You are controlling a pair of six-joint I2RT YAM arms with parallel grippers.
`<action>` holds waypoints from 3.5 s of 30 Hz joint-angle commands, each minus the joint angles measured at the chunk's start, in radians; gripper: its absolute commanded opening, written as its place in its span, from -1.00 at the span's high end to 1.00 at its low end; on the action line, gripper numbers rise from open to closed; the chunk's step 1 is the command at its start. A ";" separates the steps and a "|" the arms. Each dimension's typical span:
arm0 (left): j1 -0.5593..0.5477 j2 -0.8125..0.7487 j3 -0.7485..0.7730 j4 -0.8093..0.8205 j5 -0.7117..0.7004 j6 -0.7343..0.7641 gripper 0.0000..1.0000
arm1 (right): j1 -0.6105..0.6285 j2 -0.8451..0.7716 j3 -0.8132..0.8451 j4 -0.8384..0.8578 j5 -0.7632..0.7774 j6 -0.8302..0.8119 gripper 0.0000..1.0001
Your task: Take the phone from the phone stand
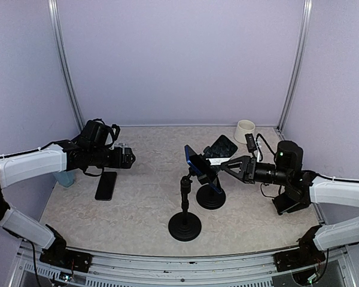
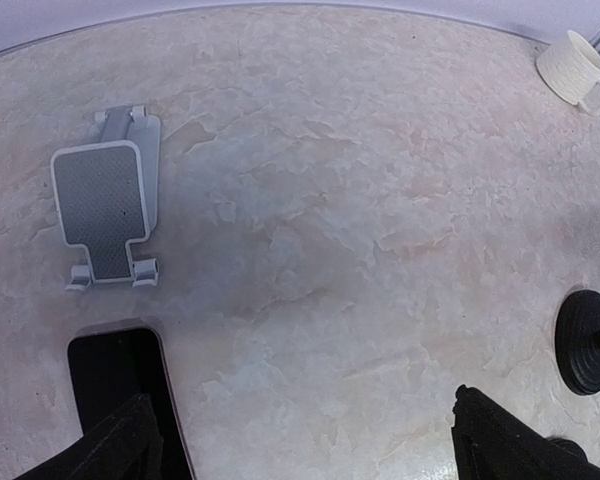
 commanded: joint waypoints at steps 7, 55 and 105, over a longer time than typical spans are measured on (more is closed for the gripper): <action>-0.021 0.019 0.046 0.025 -0.009 -0.008 -0.98 | 0.013 0.011 -0.020 0.041 -0.008 0.008 -0.16; -0.080 0.044 0.121 0.032 0.040 0.042 -0.97 | 0.013 0.255 0.248 0.154 -0.043 -0.103 1.00; -0.370 0.495 0.679 -0.162 -0.200 0.295 -0.78 | 0.044 0.594 0.510 0.311 -0.092 -0.024 1.00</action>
